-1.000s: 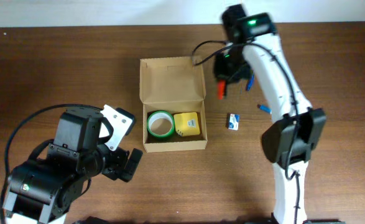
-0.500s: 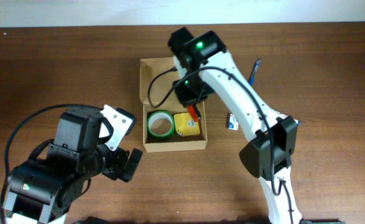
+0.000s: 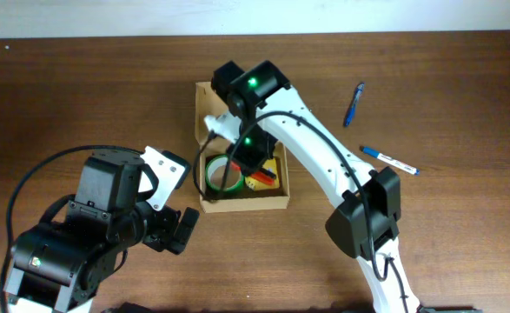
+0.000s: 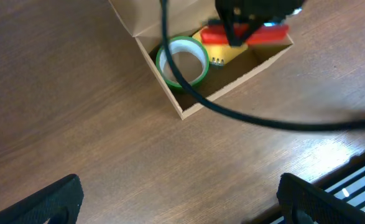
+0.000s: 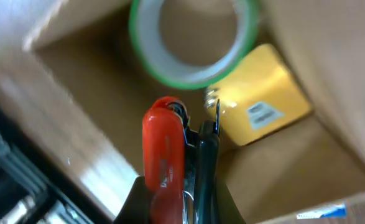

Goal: Pack container
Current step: 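Lift the red stapler and carry it left into the box, then lower the stapler beside the yellow packet and open the right gripper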

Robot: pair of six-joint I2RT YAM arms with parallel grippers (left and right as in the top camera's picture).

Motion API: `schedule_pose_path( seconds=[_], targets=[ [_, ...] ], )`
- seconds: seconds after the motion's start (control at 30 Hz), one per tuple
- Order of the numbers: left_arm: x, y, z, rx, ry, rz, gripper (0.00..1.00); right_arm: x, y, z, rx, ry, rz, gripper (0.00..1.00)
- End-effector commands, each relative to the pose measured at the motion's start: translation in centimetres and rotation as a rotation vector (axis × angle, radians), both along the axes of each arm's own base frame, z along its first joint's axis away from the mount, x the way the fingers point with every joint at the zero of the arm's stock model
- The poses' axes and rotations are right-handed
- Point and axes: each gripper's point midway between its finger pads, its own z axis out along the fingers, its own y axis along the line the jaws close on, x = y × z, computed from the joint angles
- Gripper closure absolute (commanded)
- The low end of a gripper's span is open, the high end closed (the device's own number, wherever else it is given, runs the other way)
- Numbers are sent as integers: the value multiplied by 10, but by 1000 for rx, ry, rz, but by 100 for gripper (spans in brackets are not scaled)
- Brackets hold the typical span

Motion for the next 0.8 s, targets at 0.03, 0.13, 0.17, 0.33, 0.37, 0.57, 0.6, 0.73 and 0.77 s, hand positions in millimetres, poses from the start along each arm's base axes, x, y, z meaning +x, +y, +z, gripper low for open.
schedule_pose_path(
  seconds=[0.03, 0.13, 0.17, 0.33, 0.37, 0.57, 0.6, 0.73, 0.77],
  targets=[
    [0, -3, 6, -10, -19, -23, 0, -20, 2, 2, 65, 17, 244, 96],
    [0, -3, 6, -10, -19, -23, 0, -17, 5, -6, 75, 4, 255, 96],
    [0, -3, 6, -10, -19, -23, 0, -15, 7, -7, 82, -7, 257, 96],
    [0, -3, 6, -10, -19, -23, 0, -9, 12, -9, 103, -36, 286, 96],
    [0, -3, 6, -10, -19, -23, 1, -9, 12, -9, 105, -38, 289, 96],
    [0, -3, 6, -10, -19, -23, 0, 9, 18, -10, 85, -82, 62, 96],
    [0, -3, 6, -10, -19, -23, 0, 14, 16, -11, 67, -94, -6, 96],
    [0, -3, 6, -10, -19, -23, 0, 37, 2, -13, -23, -160, -310, 96],
    [0, -3, 6, -10, -19, -23, 0, 40, -2, -13, -39, -167, -362, 96]
  ],
)
